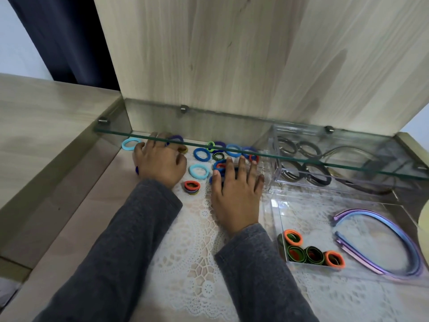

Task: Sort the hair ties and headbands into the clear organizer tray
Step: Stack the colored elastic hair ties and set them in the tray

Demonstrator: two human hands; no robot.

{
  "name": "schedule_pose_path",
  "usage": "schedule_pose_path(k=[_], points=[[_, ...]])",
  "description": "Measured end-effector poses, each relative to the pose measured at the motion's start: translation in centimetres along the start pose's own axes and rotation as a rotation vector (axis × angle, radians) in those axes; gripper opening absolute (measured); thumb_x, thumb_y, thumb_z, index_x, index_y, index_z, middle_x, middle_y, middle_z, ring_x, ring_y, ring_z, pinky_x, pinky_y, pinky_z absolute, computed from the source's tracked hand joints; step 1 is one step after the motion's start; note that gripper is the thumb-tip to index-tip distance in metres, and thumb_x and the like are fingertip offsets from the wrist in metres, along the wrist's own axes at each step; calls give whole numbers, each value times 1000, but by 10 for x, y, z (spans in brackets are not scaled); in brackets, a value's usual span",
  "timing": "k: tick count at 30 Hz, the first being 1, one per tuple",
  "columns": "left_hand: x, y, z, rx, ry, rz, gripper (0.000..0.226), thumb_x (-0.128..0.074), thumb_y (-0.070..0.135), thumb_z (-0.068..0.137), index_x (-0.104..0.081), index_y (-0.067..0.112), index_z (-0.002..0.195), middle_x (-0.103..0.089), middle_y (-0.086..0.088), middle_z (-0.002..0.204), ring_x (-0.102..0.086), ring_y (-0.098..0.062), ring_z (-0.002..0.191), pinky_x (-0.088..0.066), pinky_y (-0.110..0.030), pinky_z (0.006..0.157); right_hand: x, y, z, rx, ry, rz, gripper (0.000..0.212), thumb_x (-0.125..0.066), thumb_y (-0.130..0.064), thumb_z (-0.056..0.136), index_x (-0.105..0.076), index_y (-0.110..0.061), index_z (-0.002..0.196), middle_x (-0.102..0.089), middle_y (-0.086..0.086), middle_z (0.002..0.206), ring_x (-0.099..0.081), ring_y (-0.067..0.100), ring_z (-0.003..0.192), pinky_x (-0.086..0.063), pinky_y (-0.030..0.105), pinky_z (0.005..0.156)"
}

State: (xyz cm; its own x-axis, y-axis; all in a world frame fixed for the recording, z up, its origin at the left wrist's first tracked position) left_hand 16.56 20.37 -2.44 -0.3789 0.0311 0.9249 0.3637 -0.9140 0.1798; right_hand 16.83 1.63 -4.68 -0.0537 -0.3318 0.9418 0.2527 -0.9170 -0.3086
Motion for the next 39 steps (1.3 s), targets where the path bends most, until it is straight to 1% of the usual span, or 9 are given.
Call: schedule_pose_path(k=[5,7,11,16,19,26,29,33,39], points=[[6,1,-2,-1,33,-56,22,-53,35,93,-66,25,107,-53,1,132,-45,-22,121,-27,-43,102,1,1,0,-4,10,4,59,-20,-49,100,-15,-24,152,-2,6,161,9,27,147,8,49,115],[6,2,-5,-9,23,-63,20,-51,35,95,-64,25,106,-57,0,125,-48,-22,117,-27,-41,100,2,2,1,-9,11,18,58,-20,-49,100,-17,-23,152,-2,6,161,10,26,147,9,49,115],[13,-1,-18,-6,33,-191,17,-47,29,98,-59,25,110,-64,3,111,-54,-19,107,-27,-36,97,3,1,0,-9,11,25,58,-21,-49,100,-19,-22,151,-3,6,161,9,27,147,8,50,115],[32,-14,-45,-36,216,-364,10,-51,28,97,-59,22,98,-66,7,95,-58,-17,84,-26,-32,86,7,0,-3,-2,30,46,55,-24,-46,100,-23,-22,149,-8,6,160,3,27,146,7,49,115],[40,-11,-63,-103,308,-375,16,-50,33,95,-61,21,93,-68,9,90,-58,-16,75,-28,-31,84,8,0,-4,0,50,56,54,-25,-46,100,-28,-21,147,-13,6,159,-1,28,146,3,49,116],[47,15,-87,-322,342,-402,20,-51,33,94,-65,20,92,-69,12,95,-63,-10,85,-40,-38,83,12,0,-7,9,111,87,48,-29,-43,99,-39,-20,141,-24,8,155,-13,28,143,-5,48,115],[47,18,-89,-332,344,-345,17,-55,34,93,-66,21,93,-70,11,94,-64,-11,86,-39,-38,84,12,0,-7,11,134,92,47,-30,-42,98,-43,-19,137,-31,10,151,-18,30,141,-10,49,115],[50,19,-93,-337,353,-293,15,-58,35,90,-66,22,91,-69,11,92,-63,-11,86,-38,-37,84,12,-2,-7,18,163,102,55,-24,-45,91,-49,-16,131,-40,11,144,-25,32,136,-17,51,113],[46,22,-91,-347,320,-273,19,-57,38,89,-67,22,92,-70,9,94,-64,-12,90,-40,-38,85,10,1,-5,25,164,91,44,-34,-41,98,-48,-17,131,-37,10,146,-23,30,137,-16,50,114]])
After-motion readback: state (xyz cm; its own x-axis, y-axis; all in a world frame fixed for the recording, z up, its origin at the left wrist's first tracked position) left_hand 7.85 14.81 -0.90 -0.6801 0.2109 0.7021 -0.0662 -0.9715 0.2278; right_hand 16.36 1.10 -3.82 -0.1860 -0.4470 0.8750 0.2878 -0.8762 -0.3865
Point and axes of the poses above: each hand's wrist, its own z-axis towards the middle knuckle, its own x-axis out of the back of the hand, y = z × x, the point moved 8 cm from there along z, towards the middle knuckle
